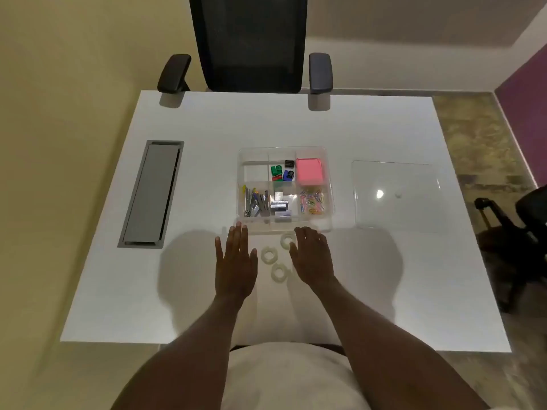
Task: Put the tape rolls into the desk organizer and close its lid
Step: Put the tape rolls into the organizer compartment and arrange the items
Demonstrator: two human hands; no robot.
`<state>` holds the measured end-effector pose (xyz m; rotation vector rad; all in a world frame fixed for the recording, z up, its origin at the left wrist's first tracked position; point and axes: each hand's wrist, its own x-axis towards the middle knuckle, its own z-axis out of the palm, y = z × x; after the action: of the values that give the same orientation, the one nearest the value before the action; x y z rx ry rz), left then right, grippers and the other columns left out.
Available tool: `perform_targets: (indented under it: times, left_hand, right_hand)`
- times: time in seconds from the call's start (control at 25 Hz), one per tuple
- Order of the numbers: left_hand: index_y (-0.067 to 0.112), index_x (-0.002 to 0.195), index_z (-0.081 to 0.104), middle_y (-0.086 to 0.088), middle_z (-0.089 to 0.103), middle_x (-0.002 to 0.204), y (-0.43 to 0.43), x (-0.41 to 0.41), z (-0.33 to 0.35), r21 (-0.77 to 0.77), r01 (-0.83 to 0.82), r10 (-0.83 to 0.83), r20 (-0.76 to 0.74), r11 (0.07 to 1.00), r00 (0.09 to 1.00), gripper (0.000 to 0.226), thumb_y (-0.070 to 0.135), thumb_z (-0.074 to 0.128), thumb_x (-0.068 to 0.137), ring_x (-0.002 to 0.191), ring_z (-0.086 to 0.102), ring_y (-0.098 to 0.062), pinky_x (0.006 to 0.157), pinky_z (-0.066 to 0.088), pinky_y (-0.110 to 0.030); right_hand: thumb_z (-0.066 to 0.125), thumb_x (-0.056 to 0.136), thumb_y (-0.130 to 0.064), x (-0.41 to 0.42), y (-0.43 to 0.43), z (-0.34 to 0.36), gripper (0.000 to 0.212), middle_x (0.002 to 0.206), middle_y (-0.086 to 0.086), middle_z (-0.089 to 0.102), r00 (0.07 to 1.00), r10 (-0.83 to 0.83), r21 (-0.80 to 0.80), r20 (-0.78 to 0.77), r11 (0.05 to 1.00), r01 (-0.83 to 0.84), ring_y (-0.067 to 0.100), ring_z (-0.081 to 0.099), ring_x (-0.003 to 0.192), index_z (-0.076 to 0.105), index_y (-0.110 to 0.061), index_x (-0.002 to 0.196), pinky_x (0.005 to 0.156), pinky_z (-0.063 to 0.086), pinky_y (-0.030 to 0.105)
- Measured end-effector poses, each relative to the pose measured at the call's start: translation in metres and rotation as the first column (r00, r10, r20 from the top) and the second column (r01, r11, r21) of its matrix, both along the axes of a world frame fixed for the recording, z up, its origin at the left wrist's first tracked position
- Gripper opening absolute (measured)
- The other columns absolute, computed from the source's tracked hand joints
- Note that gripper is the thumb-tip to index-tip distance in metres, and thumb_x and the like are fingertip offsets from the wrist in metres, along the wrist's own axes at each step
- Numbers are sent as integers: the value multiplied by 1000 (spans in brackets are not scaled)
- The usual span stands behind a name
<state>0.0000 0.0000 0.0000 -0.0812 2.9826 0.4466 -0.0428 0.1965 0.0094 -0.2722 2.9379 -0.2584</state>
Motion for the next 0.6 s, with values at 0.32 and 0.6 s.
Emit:
perform_targets:
  times: [0.32, 0.6]
  left_hand:
    - [13, 167, 12, -5, 3, 176, -38, -3, -34, 15, 2, -4, 137, 1000, 991, 61, 38, 25, 112, 164, 0, -22, 133, 1, -54]
    - [9, 166, 10, -8, 1, 176, -52, -28, -56, 1, 14, -14, 258, 1000, 966, 64, 31, 32, 110, 164, -2, -23, 134, 4, -52]
  right_hand:
    - [56, 94, -20, -13, -25, -23, 30, 123, 3, 60, 989, -104, 58, 105, 993, 99, 22, 56, 114, 61, -16, 123, 100, 43, 35]
    - [56, 93, -18, -29, -33, -43, 25, 116, 3, 62, 986, -79, 140, 145, 988, 59, 23, 56, 109, 64, -16, 117, 94, 45, 35]
